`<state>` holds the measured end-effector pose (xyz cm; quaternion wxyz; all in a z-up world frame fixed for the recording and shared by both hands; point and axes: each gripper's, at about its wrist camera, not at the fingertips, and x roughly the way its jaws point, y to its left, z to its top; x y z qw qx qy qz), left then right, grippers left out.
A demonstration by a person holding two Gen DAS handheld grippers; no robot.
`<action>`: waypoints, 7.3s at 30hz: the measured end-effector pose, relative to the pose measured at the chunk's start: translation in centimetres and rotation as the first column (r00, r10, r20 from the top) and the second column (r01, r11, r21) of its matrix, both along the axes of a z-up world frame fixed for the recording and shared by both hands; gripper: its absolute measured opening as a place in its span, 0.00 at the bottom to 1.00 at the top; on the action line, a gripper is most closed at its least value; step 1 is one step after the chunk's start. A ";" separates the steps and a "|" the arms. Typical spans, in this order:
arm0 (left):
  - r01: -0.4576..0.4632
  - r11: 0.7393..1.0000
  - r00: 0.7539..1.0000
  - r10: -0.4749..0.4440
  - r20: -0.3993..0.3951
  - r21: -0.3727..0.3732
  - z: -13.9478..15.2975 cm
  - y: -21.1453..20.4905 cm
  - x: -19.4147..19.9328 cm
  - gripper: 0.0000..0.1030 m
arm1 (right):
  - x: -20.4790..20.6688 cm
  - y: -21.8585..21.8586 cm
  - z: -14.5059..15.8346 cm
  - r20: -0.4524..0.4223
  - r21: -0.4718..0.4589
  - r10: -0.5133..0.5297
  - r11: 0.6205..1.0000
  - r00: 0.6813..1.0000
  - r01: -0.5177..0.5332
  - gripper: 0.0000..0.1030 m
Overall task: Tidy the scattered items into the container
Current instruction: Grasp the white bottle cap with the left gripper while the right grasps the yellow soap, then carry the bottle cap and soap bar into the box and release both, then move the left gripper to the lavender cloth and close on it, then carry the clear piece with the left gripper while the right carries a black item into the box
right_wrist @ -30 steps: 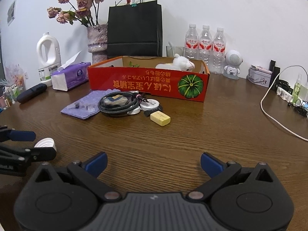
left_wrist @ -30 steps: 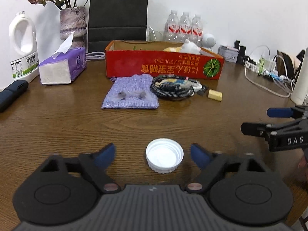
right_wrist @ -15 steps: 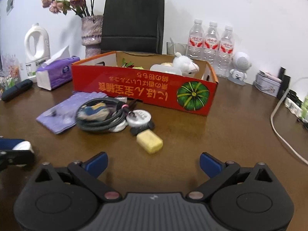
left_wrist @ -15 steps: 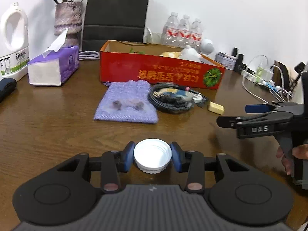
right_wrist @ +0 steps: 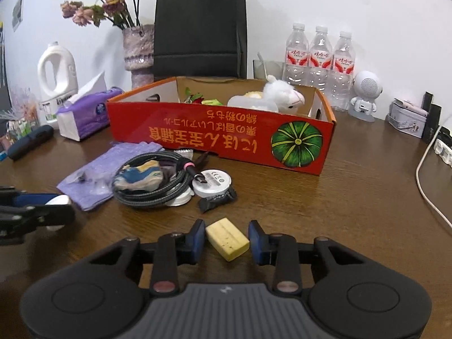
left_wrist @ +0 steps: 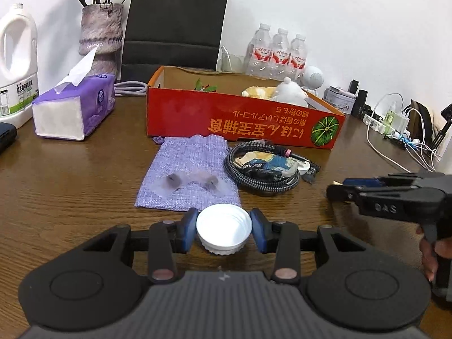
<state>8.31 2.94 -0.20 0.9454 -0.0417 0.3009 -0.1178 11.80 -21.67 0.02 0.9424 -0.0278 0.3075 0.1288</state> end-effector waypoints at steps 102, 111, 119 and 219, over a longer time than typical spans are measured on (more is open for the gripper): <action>-0.146 0.989 0.988 0.144 0.053 0.039 0.3 5.1 0.9 1.00 | -1.6 -0.2 -0.7 -0.073 -0.007 -0.035 0.999 0.997 0.035 1.00; -0.114 0.993 0.991 0.112 0.069 0.030 0.3 4.2 0.9 1.00 | -1.4 0.1 -0.7 -0.073 -0.002 -0.025 1.000 0.997 0.025 1.00; -0.019 0.987 0.991 -0.003 0.137 0.160 0.7 1.4 3.2 0.80 | 3.2 0.7 -0.6 -0.049 -0.049 -0.011 0.999 0.999 0.009 0.93; -0.136 0.987 0.977 0.148 0.153 -0.088 6.3 1.3 16.7 1.00 | 14.3 2.0 6.2 0.167 0.119 -0.116 0.988 0.979 0.096 1.00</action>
